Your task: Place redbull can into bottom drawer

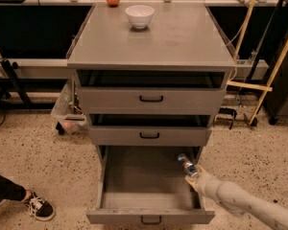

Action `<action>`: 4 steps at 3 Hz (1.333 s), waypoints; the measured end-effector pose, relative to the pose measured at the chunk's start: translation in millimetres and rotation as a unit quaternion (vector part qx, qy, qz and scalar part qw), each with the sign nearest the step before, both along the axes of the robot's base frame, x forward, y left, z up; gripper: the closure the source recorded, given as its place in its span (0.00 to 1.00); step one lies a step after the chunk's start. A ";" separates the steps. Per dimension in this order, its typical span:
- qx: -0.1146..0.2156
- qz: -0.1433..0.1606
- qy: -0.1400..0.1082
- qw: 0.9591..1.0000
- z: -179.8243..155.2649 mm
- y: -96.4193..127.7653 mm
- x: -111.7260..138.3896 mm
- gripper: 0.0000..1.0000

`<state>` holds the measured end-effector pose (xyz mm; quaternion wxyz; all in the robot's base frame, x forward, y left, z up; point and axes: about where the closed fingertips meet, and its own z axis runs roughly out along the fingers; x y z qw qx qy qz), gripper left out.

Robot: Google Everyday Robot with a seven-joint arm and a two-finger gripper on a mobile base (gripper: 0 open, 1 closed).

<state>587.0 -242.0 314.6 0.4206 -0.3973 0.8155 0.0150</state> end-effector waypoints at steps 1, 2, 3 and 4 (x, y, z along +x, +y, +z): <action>-0.045 0.010 0.032 0.998 -97.1 12.3 24.8 1.00; -0.099 0.066 0.071 0.990 -161.7 37.2 31.0 1.00; -0.117 0.106 0.073 0.985 -168.7 71.5 40.7 0.81; -0.116 0.106 0.072 0.985 -168.6 72.5 40.8 0.58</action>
Offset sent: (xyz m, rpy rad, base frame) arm 0.0456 0.1060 -0.2416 -0.3602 0.2510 0.3740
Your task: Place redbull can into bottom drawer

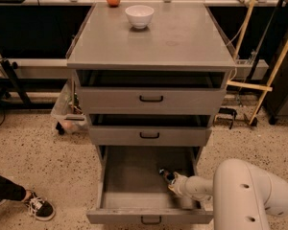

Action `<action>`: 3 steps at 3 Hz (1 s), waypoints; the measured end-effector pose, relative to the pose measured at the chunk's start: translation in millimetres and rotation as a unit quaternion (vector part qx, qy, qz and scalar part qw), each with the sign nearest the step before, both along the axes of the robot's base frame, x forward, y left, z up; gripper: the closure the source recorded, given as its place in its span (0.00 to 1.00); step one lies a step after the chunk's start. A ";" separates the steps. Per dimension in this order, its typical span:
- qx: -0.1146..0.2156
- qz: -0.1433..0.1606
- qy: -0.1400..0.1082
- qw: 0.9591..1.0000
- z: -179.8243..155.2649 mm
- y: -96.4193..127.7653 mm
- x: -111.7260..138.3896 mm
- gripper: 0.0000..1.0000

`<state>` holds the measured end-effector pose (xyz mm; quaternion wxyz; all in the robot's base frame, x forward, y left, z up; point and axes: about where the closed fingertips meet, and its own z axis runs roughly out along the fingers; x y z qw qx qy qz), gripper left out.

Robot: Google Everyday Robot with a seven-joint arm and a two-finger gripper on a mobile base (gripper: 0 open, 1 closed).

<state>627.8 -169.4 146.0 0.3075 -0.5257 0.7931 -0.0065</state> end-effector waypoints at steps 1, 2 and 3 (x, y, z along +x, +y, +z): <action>0.000 0.000 0.000 1.000 0.0 0.0 0.0 0.35; 0.000 0.000 0.000 1.000 0.0 0.0 0.0 0.12; 0.000 0.000 0.000 1.000 -0.1 0.1 0.0 0.00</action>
Offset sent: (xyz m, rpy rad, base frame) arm 0.0000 0.0000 0.0000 0.0000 0.0000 0.0000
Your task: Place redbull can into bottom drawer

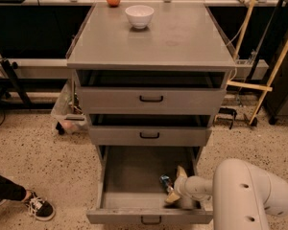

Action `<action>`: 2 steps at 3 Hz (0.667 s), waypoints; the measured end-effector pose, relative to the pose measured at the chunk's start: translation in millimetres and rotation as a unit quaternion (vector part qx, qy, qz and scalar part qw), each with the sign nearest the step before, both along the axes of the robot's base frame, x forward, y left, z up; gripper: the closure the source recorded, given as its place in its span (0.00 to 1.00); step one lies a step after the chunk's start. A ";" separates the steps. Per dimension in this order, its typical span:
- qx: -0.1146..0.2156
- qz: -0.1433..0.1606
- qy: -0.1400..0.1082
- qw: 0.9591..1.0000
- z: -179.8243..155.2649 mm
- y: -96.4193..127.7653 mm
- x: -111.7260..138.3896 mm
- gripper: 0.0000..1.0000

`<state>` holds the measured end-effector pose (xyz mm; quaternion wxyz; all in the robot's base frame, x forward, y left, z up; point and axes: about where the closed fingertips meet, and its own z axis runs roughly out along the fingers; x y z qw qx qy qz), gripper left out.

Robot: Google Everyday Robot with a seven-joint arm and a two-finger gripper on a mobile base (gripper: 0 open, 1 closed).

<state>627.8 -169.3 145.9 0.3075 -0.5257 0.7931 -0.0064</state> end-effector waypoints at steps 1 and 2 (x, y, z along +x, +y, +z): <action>0.001 0.001 0.000 1.000 0.4 0.6 -0.4 0.00; -0.006 0.007 -0.011 1.000 22.9 5.7 -9.0 0.00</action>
Offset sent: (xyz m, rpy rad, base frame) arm -0.0583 0.0332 0.1560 -0.0919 -0.1516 0.0796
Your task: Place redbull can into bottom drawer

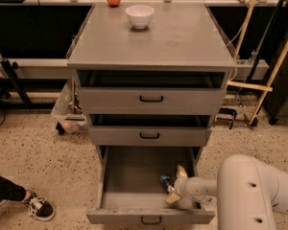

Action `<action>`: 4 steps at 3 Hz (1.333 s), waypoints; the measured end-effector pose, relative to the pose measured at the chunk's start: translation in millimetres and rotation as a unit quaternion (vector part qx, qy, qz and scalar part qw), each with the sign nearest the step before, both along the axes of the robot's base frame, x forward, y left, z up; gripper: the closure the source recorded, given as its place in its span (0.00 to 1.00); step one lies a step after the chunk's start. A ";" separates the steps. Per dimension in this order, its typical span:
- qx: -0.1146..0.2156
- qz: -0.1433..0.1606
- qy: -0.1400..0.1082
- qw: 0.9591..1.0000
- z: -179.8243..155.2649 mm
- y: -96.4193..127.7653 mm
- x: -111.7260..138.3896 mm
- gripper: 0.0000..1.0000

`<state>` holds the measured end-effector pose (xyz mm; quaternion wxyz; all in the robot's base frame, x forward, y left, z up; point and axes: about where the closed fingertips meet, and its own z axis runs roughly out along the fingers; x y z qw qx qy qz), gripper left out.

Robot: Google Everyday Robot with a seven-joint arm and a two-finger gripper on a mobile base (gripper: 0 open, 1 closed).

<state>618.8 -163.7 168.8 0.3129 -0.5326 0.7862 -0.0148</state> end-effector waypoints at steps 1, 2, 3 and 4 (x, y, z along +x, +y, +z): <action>0.006 -0.044 -0.062 0.997 89.0 2.3 15.2 0.00; 0.032 -0.110 -0.122 0.986 193.7 11.6 15.6 0.00; 0.041 -0.118 -0.152 0.980 245.0 35.9 12.5 0.00; 0.041 -0.118 -0.152 0.981 245.0 36.0 12.5 0.00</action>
Offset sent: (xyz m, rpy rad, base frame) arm -0.2067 0.0846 0.4934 -0.1279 -0.4658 -0.1062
